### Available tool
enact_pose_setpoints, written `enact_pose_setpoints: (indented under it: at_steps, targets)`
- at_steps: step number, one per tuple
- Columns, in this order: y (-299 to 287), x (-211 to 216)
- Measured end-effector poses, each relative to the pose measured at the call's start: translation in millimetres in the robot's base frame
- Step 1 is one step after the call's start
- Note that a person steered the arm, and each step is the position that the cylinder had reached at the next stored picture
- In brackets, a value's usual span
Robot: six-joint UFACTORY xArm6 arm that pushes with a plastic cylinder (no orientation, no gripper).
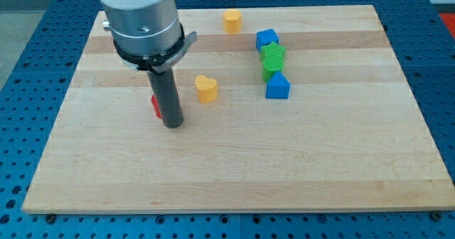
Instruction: Slide the red circle to the parallel left of the yellow heart
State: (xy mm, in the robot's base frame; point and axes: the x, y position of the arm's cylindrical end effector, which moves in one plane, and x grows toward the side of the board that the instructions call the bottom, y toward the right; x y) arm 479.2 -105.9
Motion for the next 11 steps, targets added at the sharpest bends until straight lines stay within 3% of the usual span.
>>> enact_pose_setpoints:
  at_steps: [6,11]
  targets:
    - [-1.7,-72.9]
    - [-29.8,-55.8]
